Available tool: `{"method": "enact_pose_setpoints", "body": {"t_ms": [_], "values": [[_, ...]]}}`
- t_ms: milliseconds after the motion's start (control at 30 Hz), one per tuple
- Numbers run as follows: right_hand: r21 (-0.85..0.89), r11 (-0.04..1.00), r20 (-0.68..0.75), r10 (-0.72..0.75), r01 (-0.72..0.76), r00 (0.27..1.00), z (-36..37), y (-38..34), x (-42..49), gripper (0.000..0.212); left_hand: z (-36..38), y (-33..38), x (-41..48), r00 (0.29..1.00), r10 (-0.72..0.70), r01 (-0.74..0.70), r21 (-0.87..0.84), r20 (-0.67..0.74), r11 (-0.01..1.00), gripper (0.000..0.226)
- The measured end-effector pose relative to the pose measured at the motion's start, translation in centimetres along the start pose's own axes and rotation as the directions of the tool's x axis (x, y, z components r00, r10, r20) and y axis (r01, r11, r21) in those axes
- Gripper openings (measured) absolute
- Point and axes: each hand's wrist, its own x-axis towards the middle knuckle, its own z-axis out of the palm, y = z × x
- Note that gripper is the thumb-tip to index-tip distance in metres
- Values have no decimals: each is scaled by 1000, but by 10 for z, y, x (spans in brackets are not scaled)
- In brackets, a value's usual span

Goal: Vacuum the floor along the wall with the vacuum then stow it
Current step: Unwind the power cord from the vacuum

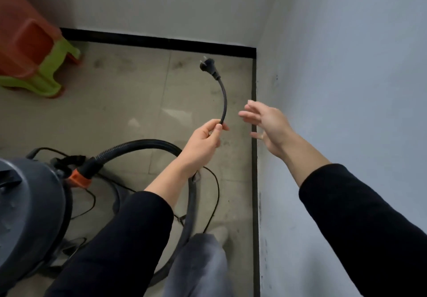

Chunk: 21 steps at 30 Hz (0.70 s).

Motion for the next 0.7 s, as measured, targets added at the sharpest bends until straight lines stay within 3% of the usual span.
{"method": "enact_pose_setpoints", "body": {"t_ms": [133, 300, 533, 700], "values": [[99, 995, 80, 9, -17, 997, 15, -33, 38, 19, 3, 5, 45, 994, 71, -82, 139, 80, 987, 20], [377, 926, -151, 88, -25, 985, 9, -51, 122, 19, 0, -7, 127, 989, -43, 6, 251, 143, 968, 20], [454, 883, -317, 280, -114, 906, -18, -24, 254, 28, -5, -54, 238, 979, -180, 131, 384, 95, 914, 20], [413, 874, -264, 384, -257, 885, -36, 12, 326, 27, 4, -92, 295, 975, -213, 165, 449, 59, 878, 18]]}}
